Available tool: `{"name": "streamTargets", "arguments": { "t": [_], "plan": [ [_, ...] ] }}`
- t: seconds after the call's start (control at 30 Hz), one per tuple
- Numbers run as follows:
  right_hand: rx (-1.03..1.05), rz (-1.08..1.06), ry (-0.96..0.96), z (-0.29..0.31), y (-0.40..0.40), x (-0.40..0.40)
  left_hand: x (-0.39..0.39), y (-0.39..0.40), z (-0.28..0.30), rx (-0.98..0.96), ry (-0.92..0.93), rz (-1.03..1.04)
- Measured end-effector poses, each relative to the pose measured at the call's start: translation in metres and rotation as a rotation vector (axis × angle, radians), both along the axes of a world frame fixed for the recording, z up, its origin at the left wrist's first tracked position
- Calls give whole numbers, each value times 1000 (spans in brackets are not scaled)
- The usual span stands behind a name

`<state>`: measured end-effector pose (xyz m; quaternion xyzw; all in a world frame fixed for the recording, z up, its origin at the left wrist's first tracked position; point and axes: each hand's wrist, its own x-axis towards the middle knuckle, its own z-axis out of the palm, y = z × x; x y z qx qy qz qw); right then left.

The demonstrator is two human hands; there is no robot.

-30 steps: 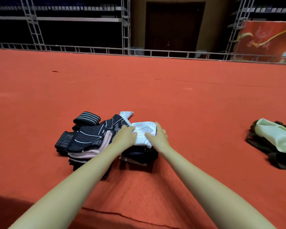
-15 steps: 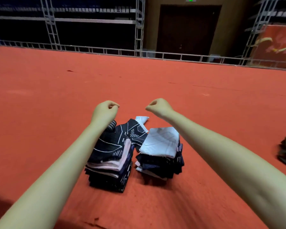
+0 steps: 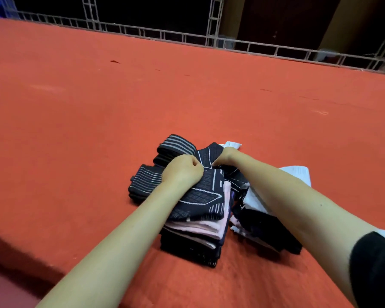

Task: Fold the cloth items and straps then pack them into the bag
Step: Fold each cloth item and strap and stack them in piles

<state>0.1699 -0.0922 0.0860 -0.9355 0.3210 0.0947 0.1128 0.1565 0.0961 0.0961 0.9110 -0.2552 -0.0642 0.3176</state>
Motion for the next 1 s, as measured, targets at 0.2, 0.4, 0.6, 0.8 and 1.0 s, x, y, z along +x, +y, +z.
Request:
{"name": "streamTargets", "arguments": {
  "t": [0.2,0.4,0.6,0.8,1.0],
  "plan": [
    [-19,-31,-515,39,-16,-4,-9,5,8,1,-44,-4],
    [-273,-28,-727,132,-49,-68,-28,5,42,-41,-118,78],
    [-313,-110,-773,171,-111,-182,-80,-32,104,-310,-249,-58],
    [-7,-128,-862,134,-143,-313,-188,-86,128,-490,-225,-275],
    [282,-46,-822,74,-136,-405,-264,-140,76,-426,-12,-367]
  ]
}}
